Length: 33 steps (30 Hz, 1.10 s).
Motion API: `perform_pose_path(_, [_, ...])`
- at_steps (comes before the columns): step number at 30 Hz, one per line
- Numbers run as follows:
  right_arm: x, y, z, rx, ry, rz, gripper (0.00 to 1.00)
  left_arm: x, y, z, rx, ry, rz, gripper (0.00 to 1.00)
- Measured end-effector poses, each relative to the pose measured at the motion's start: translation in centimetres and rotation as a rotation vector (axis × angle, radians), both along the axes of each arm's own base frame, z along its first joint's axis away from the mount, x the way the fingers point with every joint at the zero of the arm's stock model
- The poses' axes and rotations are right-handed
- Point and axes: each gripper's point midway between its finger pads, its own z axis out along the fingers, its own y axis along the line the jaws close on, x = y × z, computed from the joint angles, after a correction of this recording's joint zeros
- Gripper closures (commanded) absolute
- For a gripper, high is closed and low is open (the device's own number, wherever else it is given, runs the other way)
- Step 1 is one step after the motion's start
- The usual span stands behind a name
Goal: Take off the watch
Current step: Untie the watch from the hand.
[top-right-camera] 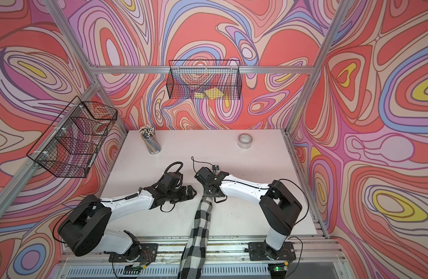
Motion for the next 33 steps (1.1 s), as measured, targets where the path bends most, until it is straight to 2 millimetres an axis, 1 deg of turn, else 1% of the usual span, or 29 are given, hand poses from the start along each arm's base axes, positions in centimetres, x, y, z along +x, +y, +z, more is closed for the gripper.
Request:
perform_pose_path(5, [-0.1,-0.1,0.3,0.005,-0.007,0.0,0.79,0.0,0.0,0.0,0.0,0.0,0.0,0.12])
perform_pose_path(7, [0.0,-0.1,0.5,0.011,-0.012,-0.001,0.81,0.0,0.0,0.0,0.0,0.0,0.0,0.12])
perform_pose_path(9, [0.0,0.0,0.7,0.017,-0.017,-0.002,0.87,0.0,0.0,0.0,0.0,0.0,0.0,0.12])
perform_pose_path(16, [0.0,0.2,0.6,0.032,-0.018,0.001,0.88,0.0,0.0,0.0,0.0,0.0,0.0,0.12])
perform_pose_path(17, [0.0,0.3,0.6,0.036,-0.018,0.002,0.9,0.0,0.0,0.0,-0.001,0.001,0.0,0.12])
perform_pose_path(21, [0.1,0.6,0.7,0.05,-0.017,0.005,1.0,0.0,0.0,0.0,-0.001,0.0,0.0,0.12])
perform_pose_path(28, [0.3,1.1,0.8,0.071,-0.021,0.023,1.0,0.0,-0.1,0.1,-0.002,0.002,-0.002,0.1])
perform_pose_path(33, [0.8,2.1,1.1,0.128,-0.019,0.061,1.0,0.1,-0.2,0.3,-0.003,0.003,-0.003,0.09])
